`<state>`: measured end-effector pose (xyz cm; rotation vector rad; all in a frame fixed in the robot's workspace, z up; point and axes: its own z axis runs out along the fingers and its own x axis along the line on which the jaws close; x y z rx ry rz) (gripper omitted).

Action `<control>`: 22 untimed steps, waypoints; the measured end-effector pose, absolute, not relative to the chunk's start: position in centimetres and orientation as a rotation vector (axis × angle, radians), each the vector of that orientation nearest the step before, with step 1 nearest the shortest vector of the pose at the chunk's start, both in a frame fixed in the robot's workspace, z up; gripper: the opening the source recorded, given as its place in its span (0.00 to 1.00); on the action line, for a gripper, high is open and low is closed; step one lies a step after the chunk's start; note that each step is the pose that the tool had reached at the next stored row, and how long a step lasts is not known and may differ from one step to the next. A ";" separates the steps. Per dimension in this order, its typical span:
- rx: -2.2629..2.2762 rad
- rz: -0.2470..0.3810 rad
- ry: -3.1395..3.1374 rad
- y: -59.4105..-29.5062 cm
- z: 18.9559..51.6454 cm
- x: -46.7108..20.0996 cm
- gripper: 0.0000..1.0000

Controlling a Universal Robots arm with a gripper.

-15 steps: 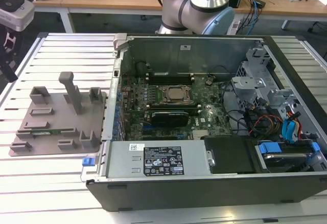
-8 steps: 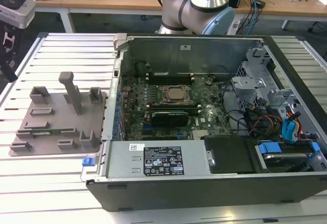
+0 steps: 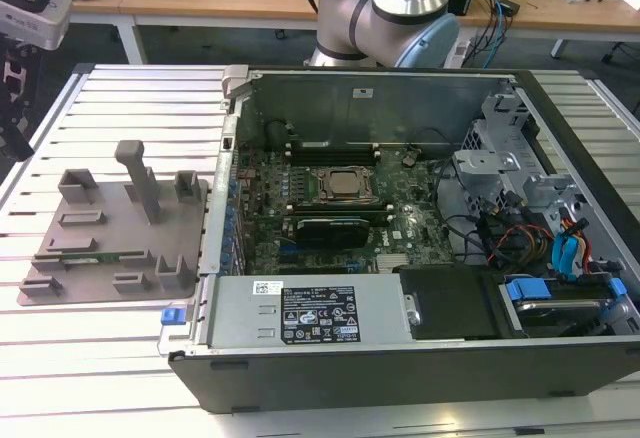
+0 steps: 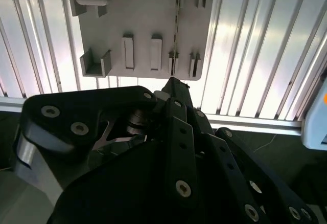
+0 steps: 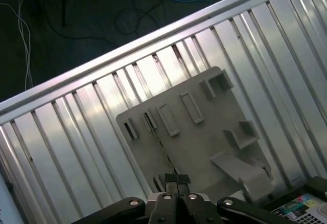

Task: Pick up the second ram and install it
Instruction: 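Pick up the second ram and move it above second insertion slot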

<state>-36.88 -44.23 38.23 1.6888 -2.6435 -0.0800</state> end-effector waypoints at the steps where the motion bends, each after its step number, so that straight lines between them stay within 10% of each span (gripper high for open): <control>1: 1.698 -0.080 -2.637 -44.2 38.2 -36.9 0.10; 22: 1.995 -0.079 -2.413 -44.2 38.2 -36.9 0.10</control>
